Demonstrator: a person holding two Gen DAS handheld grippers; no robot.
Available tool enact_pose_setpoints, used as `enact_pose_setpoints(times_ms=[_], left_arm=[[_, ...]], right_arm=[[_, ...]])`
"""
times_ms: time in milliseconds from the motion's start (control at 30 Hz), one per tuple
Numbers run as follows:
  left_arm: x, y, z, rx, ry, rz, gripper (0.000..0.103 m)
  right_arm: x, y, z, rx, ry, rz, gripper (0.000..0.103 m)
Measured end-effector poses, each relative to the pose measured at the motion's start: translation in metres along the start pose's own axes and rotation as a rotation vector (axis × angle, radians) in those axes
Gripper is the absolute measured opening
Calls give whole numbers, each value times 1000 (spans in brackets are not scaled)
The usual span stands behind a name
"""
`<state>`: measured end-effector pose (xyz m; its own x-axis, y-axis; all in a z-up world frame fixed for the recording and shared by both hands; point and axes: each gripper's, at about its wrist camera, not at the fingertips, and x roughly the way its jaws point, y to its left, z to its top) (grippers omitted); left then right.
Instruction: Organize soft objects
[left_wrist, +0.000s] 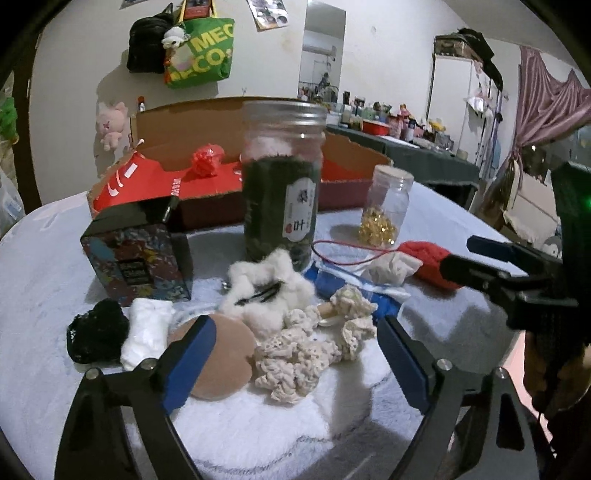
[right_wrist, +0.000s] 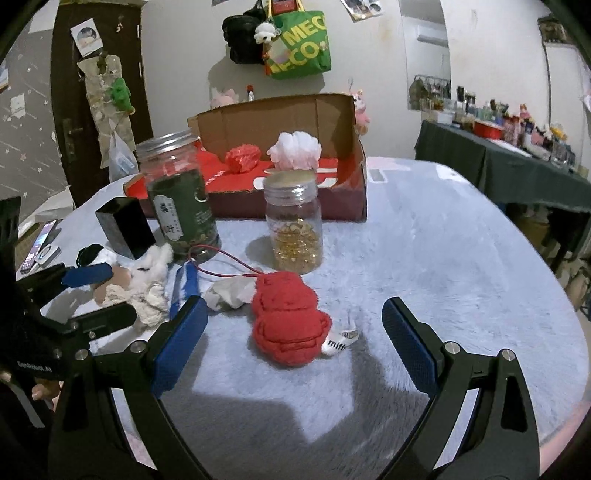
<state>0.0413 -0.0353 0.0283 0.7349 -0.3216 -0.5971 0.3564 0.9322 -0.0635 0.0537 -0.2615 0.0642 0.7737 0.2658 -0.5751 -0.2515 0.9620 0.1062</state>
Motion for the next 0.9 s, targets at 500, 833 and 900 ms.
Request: enact_pose_setpoints(times_ms=[500,833,900], left_arm=[[1,7,2,5,35,-129,28],[-24,12,19,-23,-48,-132,26],[-26,13,23,-19,-65,-124,26]], right_arm=[[16,-24,-2,156,59,208,41],[-14,-5,14,107,-44,226,41],[-14,3,16,90,-49,233,41]])
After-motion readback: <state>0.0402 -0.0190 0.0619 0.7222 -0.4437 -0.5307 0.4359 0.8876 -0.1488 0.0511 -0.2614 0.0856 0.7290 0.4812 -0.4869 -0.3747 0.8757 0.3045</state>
